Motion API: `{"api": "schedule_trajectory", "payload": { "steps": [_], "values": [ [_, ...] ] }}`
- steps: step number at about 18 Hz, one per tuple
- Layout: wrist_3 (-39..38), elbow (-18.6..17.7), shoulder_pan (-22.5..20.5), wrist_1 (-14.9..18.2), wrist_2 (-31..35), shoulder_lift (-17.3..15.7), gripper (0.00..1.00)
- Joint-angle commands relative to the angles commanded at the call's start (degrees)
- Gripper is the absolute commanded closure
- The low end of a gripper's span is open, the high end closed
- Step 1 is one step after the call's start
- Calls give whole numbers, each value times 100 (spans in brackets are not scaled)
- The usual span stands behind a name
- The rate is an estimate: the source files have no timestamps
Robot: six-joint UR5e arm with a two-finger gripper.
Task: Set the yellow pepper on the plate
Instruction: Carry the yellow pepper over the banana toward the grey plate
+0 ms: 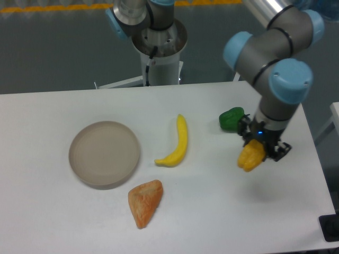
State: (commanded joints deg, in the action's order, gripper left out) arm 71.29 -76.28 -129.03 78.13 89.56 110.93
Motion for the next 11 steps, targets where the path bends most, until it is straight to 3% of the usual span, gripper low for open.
{"api": "schedule_trajectory", "payload": {
  "steps": [3,7,11],
  "values": [
    [-457,-219,492,79,9,-220,85],
    [-775,-834,1168,-17,18,-501,85],
    [-1143,-1212,1862,-88,0,-502,85]
  ]
}}
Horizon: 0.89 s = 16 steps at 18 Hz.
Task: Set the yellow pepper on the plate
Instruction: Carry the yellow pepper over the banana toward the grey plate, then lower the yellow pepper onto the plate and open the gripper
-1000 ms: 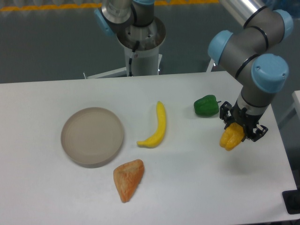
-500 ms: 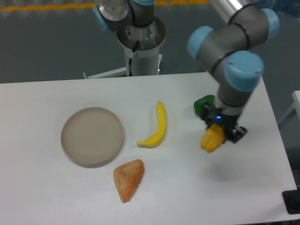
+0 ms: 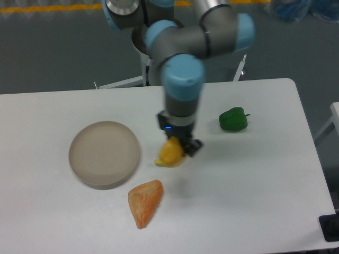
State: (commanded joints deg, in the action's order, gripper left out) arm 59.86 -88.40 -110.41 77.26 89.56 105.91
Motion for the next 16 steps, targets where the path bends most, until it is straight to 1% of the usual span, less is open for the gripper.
{"api": "schedule_trajectory", "payload": {
  "steps": [2,4,7,10,13,16],
  "values": [
    [-9,-106,308,-44,9,35,85],
    [-10,-220,502,-62,9,88,85],
    [-9,-265,713,-62,26,219,82],
    [-36,-274,924,-44,201,334,77],
    [-334,-318,1127,-70,228,500,70],
    [-352,-300,1171,-79,237,597,69]
  ]
}}
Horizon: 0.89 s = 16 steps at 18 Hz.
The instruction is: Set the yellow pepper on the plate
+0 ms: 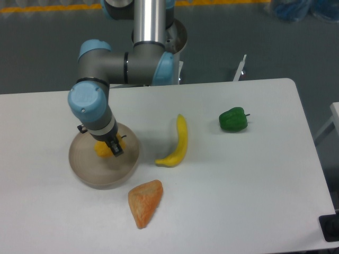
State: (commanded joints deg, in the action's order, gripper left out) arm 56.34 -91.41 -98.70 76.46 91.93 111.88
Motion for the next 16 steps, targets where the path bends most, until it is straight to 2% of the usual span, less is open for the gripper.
{"api": "schedule_trajectory", "payload": {
  "steps": [2,4,5,6,8,13,16],
  "values": [
    [-44,18,0,-52,-9,35,65],
    [-53,-9,9,-306,-17,62,40],
    [-61,-26,9,-429,-35,53,16],
    [-62,-18,9,-518,-18,44,3],
    [-62,35,9,-650,-9,18,0],
    [-44,132,-44,-668,-9,-88,0],
    [26,368,-665,-659,-35,-123,0]
  ]
}}
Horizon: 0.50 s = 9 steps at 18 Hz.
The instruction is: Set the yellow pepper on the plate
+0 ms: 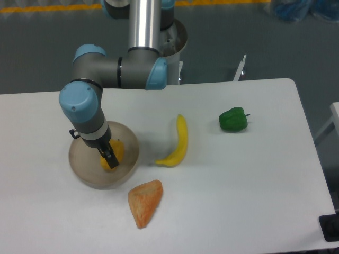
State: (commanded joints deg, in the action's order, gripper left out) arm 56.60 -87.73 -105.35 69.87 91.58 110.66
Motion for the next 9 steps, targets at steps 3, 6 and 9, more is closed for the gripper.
{"api": "schedule_trajectory", "payload": {
  "steps": [3,6,9],
  "values": [
    [27,430,-782,26,-70,17,0],
    [376,643,-1521,26,-246,44,0],
    [835,634,-2084,44,-588,44,0]
  ]
}}
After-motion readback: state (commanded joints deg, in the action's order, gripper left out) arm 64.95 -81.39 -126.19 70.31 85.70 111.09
